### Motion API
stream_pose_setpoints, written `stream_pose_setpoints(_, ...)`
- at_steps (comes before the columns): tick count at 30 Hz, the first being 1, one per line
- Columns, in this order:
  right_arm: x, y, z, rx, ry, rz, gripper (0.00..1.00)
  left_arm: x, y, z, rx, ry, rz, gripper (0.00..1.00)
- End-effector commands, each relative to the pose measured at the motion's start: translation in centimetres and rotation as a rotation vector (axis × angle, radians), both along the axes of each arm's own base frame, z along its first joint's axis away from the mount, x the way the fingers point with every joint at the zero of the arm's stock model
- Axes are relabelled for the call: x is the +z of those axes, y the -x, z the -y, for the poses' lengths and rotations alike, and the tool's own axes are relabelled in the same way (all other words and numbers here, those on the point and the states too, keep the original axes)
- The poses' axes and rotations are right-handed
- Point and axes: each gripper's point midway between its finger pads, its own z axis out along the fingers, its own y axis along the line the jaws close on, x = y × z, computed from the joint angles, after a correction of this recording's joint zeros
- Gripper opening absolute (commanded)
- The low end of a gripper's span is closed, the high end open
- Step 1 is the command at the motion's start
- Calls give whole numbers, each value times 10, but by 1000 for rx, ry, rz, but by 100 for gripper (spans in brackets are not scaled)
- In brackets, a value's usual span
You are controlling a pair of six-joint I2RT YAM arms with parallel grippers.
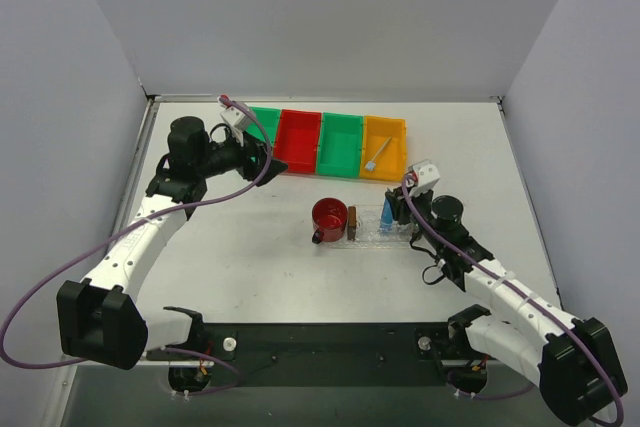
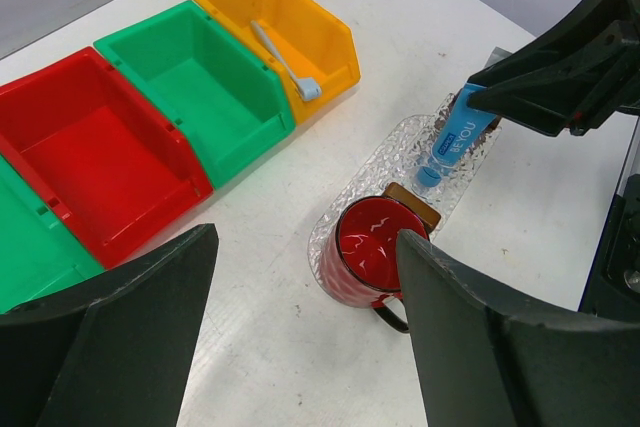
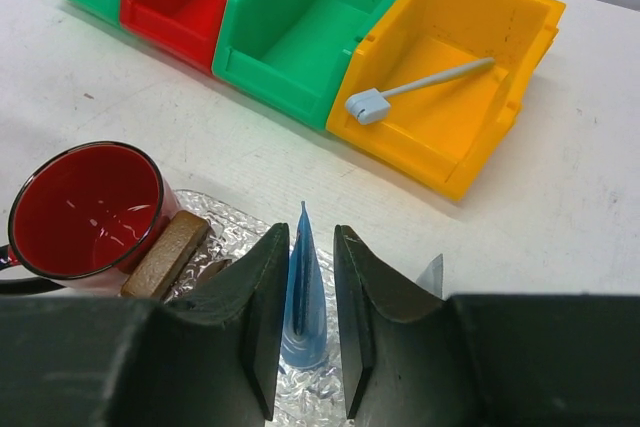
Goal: Prepare toiletry sets of a toothbrush and toothpaste on the tray
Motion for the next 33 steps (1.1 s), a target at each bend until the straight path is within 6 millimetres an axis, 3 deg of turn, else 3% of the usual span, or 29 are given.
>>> stream_pose_setpoints(1, 33, -3, -3, 17, -50, 97, 22, 16, 0, -1, -10, 19, 60, 82)
stream_pose_setpoints(12, 76, 0, -3, 35, -42, 168, 30, 17, -2, 0, -11, 15, 61, 82)
stream_pose_setpoints(18, 106, 0, 0, 32, -24, 193, 32, 13, -11, -5, 32, -16, 52, 83)
stream_pose_setpoints(19, 120, -1, 1, 27, -28, 211, 32, 9, -14, -7, 47, -27, 48, 83)
stream_pose_setpoints(23, 132, -1, 2, 36, 11, 177, 35, 11, -22, -11, 84, -40, 50, 84)
stream_pose_setpoints(32, 154, -22, 10, -27, 76, 128, 43, 4, -31, -16, 126, -66, 22, 87)
stream_pose_setpoints(33, 164, -25, 10, -36, 67, 142, 44, 1, -31, -16, 126, -74, 16, 87)
